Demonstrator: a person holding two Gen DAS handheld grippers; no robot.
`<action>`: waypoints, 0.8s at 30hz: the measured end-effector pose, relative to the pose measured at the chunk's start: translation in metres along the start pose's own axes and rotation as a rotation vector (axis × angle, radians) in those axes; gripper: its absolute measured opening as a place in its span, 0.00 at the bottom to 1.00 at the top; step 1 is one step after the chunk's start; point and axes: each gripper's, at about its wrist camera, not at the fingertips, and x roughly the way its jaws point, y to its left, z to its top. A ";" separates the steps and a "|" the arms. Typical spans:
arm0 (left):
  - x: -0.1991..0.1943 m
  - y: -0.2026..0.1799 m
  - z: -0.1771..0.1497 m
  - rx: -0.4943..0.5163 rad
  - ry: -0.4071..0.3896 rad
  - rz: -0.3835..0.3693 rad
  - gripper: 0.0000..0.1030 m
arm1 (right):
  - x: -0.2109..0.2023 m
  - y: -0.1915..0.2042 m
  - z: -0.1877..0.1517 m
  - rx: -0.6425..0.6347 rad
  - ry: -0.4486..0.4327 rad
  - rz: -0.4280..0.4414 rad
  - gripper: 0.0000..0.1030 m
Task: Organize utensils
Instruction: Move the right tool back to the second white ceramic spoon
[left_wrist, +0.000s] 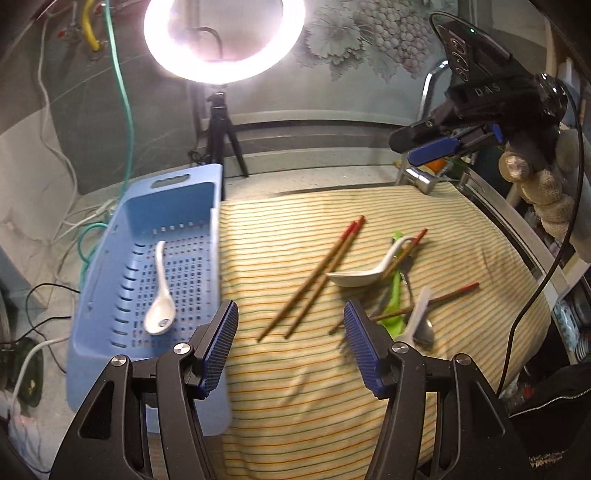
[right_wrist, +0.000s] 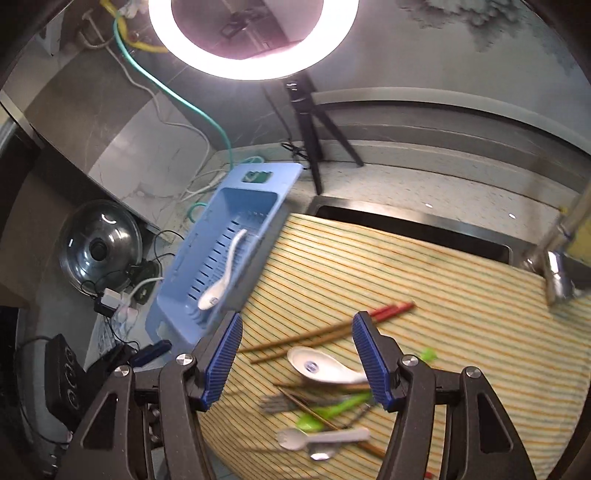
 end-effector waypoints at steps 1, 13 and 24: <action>0.002 -0.006 -0.001 0.010 0.007 -0.015 0.57 | -0.004 -0.007 -0.007 0.008 0.007 -0.010 0.56; 0.033 -0.060 -0.003 0.150 0.082 -0.154 0.47 | -0.012 -0.084 -0.094 0.274 0.089 -0.002 0.56; 0.055 -0.057 0.008 0.192 0.121 -0.206 0.42 | 0.019 -0.096 -0.150 0.487 0.144 0.065 0.56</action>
